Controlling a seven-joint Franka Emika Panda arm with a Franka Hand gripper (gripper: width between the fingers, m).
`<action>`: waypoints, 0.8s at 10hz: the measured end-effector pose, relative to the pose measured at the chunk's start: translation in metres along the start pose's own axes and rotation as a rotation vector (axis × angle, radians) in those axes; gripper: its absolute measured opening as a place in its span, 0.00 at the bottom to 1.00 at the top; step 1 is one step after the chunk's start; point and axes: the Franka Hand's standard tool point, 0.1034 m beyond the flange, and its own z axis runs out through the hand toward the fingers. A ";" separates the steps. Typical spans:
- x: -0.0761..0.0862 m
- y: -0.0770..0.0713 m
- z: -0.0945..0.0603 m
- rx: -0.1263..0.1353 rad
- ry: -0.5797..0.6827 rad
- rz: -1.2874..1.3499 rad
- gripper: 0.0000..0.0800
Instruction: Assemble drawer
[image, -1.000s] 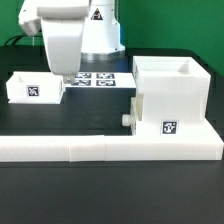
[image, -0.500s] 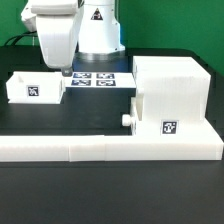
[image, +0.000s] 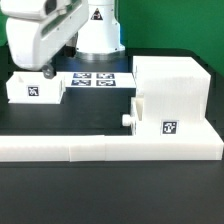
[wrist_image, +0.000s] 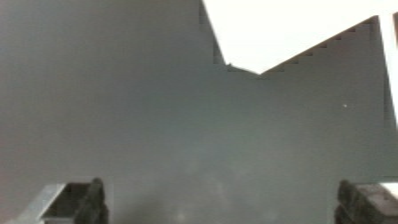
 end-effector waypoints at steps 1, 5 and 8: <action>-0.008 -0.006 -0.002 -0.028 0.007 0.077 0.81; -0.045 -0.024 0.017 -0.152 0.087 0.519 0.81; -0.044 -0.029 0.024 -0.128 0.111 0.740 0.81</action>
Offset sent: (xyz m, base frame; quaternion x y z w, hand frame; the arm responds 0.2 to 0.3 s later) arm -0.0438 -0.0282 -0.0076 -0.0953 0.0317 0.2881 0.9523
